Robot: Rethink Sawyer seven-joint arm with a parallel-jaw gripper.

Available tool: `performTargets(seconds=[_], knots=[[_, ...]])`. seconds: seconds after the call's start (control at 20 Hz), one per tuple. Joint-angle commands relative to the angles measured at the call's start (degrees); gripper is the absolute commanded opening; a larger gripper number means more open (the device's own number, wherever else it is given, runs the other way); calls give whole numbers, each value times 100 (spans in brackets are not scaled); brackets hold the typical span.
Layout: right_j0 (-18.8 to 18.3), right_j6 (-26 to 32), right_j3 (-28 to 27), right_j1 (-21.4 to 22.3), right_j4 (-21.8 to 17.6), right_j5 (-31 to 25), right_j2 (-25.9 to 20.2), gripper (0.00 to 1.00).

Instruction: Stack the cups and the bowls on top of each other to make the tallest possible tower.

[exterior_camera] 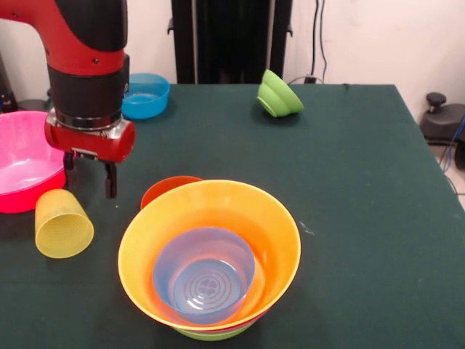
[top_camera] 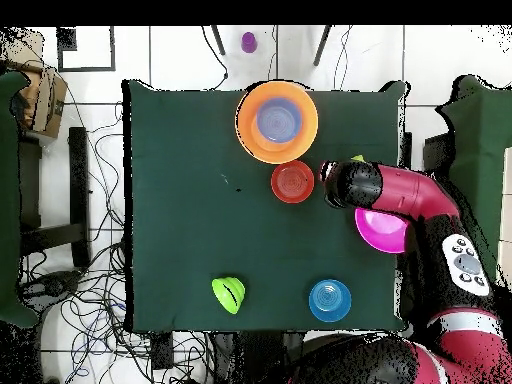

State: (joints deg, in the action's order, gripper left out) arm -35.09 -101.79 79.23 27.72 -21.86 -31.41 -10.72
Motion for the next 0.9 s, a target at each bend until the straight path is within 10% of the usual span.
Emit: performTargets(seconds=[0.05, 0.4, 0.9], knots=[[-144, 315, 773, 1013, 42, -466, -166, 100], [-318, 355, 1174, 1757, 317, -952, -165, 100], [-344, 39, 1192, 1425, 126, -443, -145, 100]])
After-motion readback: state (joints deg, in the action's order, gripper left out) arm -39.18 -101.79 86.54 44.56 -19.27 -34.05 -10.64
